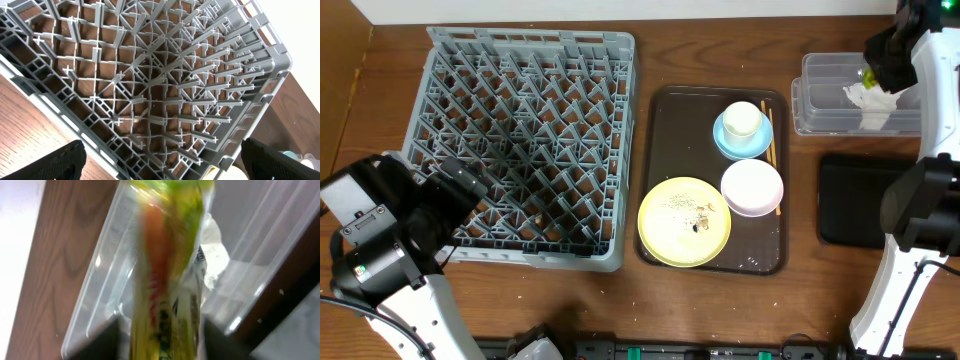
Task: Sort waste into correct bins and load items into the dishwasher
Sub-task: 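Carry the wrapper to the clear bin and drop it in, then grasp the white cup from the light-blue bowl with the right gripper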
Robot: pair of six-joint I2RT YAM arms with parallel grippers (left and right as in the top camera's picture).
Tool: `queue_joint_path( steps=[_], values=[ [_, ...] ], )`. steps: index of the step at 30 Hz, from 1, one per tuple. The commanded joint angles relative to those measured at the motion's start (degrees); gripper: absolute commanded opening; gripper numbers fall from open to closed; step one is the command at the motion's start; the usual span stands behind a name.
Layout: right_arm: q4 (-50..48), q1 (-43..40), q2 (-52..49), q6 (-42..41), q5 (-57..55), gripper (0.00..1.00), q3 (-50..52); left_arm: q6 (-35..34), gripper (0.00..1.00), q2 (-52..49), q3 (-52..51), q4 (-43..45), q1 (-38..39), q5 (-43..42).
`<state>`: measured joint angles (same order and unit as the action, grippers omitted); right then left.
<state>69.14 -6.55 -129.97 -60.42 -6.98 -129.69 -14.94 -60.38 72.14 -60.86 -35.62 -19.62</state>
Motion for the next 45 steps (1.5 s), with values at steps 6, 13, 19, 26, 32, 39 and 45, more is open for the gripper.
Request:
queue_joint_path(
  steps=[6, 13, 19, 26, 32, 39, 45],
  values=[
    [-2.6, -0.2, 0.7, 8.7, 4.9, 0.99, -0.6, 0.7, 1.0, 0.2, 1.2, 0.0, -0.3, -0.7],
    [-4.3, 0.2, 9.5, 26.6, 16.3, 0.99, -0.7, 0.7, 1.0, 0.2, 1.2, 0.0, -0.3, -0.7],
    [-7.4, 3.8, 16.3, 54.9, 42.9, 0.99, -0.7, 0.8, 1.0, 0.2, 1.2, 0.0, -0.3, -0.7],
    [-3.3, 14.7, 15.5, 54.6, 34.5, 0.99, 0.1, 0.7, 1.0, 0.2, 1.2, 0.0, -0.3, -0.7],
    [-3.7, 24.2, 14.0, 49.5, 22.8, 0.99, 3.7, 0.7, 1.0, 0.2, 1.2, 0.0, -0.3, -0.7],
    [-9.7, 32.1, 13.6, 47.3, 2.7, 0.89, 13.3, 0.7, 1.0, 0.2, 1.2, 0.0, -0.3, -0.7],
    [-12.2, 34.3, 13.6, 39.7, -4.4, 0.71, 21.5, 0.7, 1.0, 0.2, 1.2, 0.0, -0.3, -0.7]
  ],
)
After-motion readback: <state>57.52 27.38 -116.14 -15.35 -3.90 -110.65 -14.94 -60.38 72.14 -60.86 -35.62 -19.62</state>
